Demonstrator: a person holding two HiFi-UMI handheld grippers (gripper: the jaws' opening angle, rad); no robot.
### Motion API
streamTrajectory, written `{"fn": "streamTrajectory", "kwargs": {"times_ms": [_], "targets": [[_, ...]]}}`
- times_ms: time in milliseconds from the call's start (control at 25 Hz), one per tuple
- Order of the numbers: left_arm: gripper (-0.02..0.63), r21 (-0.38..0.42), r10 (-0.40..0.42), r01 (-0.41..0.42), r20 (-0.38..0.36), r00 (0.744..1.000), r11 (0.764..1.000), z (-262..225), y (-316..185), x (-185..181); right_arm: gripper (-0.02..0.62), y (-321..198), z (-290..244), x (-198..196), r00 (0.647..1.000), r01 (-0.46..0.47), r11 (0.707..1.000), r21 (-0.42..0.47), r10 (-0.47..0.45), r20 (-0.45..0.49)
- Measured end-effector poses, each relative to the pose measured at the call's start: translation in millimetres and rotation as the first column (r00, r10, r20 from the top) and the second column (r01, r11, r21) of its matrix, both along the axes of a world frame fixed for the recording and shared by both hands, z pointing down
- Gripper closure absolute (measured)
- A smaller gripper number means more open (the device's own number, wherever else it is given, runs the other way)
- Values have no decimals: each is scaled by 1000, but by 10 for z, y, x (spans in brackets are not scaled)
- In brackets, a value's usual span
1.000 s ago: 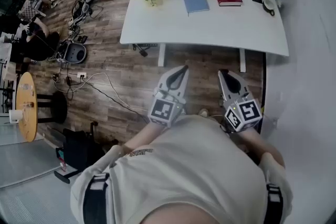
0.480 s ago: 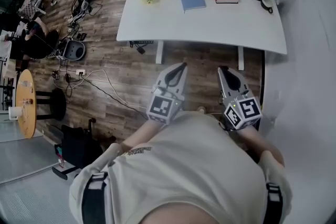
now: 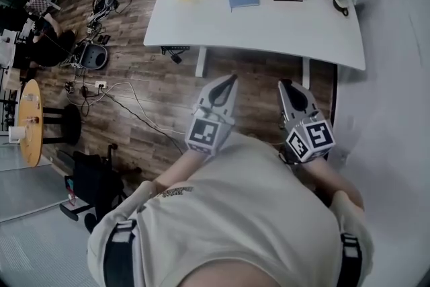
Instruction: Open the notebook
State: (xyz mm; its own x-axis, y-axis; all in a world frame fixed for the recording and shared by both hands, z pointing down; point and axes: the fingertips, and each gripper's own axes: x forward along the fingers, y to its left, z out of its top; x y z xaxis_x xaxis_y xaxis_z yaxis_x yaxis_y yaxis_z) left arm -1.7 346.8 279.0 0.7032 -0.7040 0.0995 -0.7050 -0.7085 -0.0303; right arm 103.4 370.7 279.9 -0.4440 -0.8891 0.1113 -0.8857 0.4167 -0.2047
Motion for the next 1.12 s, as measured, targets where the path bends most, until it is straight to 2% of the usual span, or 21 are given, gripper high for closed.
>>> {"fn": "streamTrajectory", "kwargs": {"times_ms": [240,600,1120], "targets": [[604,4,-20,20,7,1000,1000,80,-20,69,592,-58,22,64,1000,30,1000,-2,-30,4],[604,8,-44,44,19,999,999,145,-311,115,592,-348,110,124,999,40,999,12,-40,13],[604,-20,2,-1,23,1000,1000,386,-1108,129,592,-1079,332,132,1000,-6,1000,-15,6,20]]}}
